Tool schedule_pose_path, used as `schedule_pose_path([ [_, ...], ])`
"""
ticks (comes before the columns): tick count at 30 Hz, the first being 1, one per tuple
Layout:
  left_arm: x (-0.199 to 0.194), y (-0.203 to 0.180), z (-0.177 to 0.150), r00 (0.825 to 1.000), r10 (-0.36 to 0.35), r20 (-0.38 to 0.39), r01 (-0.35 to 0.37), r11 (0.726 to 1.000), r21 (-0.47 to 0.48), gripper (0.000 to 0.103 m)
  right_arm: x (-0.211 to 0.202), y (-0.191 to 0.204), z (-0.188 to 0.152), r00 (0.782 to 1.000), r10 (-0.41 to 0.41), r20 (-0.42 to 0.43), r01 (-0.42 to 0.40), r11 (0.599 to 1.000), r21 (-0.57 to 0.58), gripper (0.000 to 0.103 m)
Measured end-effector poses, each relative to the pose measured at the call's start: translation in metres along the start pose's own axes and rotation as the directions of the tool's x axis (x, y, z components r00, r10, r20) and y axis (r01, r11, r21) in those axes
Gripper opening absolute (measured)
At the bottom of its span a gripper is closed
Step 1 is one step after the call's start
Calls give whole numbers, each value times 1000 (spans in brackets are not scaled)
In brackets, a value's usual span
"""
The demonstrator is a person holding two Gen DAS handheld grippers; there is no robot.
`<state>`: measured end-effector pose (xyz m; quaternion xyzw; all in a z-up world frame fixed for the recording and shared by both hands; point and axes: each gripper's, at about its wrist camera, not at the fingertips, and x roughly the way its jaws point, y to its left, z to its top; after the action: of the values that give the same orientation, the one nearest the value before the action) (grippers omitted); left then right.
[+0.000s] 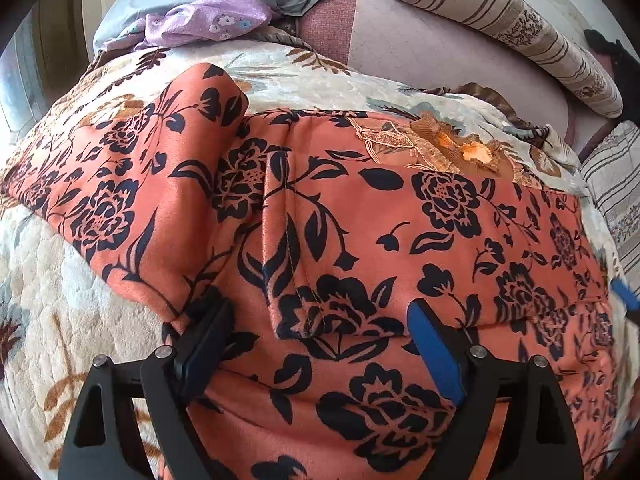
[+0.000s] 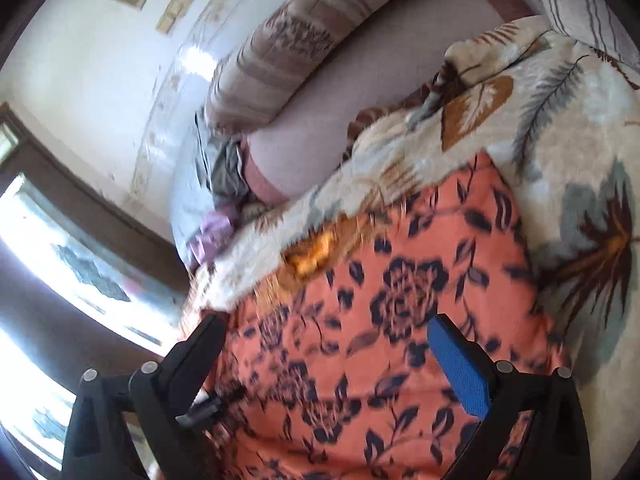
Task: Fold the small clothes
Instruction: 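Reach the left tool to the other sleeve and grasp it, then fold the held sleeve over the blouse body with the left tool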
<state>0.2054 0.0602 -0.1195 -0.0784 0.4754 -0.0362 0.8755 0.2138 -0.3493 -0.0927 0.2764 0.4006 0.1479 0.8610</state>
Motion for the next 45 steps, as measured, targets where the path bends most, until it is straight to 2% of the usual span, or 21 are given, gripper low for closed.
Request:
schedule_pose_path([
  [2,-30,15,0,995,-79,59,84,993,-86,88,-3,13,-30,992,-120,29,122,988,-91,102],
  [4,-64,40,0,979,-148,142,170,973,-157,88,-9,27,-54,979,-193,73,203,961,-185,102],
  [6,-88,76,1,963,-169,211,217,947,-236,88,-11,37,-70,974,-201,105,221,944,-245,102],
  [8,-97,124,4,952,-158,262,249,899,-360,88,-2,36,-82,975,-211,74,223,937,-268,102],
  [10,-94,180,7,947,-146,287,282,808,-517,88,9,33,-94,968,-247,44,250,935,-250,102],
  [13,-76,261,8,946,-122,299,309,618,-723,88,8,23,-96,968,-246,51,252,948,-194,102],
  [14,-70,282,11,946,-114,302,312,569,-761,88,9,20,-96,970,-239,42,242,953,-183,102],
  [16,-59,310,21,952,-88,292,293,530,-795,88,10,17,-97,972,-232,36,235,956,-177,102],
  [18,-51,326,35,958,-62,281,270,535,-801,88,12,19,-98,967,-251,35,253,948,-193,102],
  [23,-27,351,60,971,-24,238,209,571,-794,88,17,22,-99,960,-278,37,280,936,-212,102],
  [25,-20,359,64,971,-17,238,204,575,-792,88,16,21,-99,962,-272,37,273,939,-207,102],
  [29,-14,365,76,973,-6,231,187,610,-770,88,17,20,-99,963,-266,38,268,942,-204,102],
  [31,-10,365,81,980,23,196,138,635,-760,56,17,20,-99,963,-268,38,270,941,-206,102],
  [32,-4,367,83,989,24,148,98,644,-759,6,17,20,-99,962,-269,38,271,940,-206,102],
  [33,3,371,82,994,7,113,83,633,-769,5,17,19,-99,962,-269,38,271,940,-207,102],
  [34,1,373,80,992,11,126,91,626,-775,5,17,19,-99,963,-268,39,270,941,-206,102],
  [35,-5,370,82,992,37,120,69,638,-767,5,17,19,-99,963,-267,38,269,941,-205,102],
  [37,-26,348,93,985,94,147,38,708,-705,5,16,19,-99,964,-261,41,264,943,-201,102],
  [39,-60,314,109,968,115,224,48,789,-613,5,16,19,-100,966,-256,44,260,945,-199,102],
  [42,-118,243,134,927,66,368,114,887,-447,5,15,17,-99,969,-241,49,246,951,-188,102],
  [45,-166,156,151,882,-45,469,187,947,-262,5,13,16,-99,972,-230,51,236,955,-182,102],
])
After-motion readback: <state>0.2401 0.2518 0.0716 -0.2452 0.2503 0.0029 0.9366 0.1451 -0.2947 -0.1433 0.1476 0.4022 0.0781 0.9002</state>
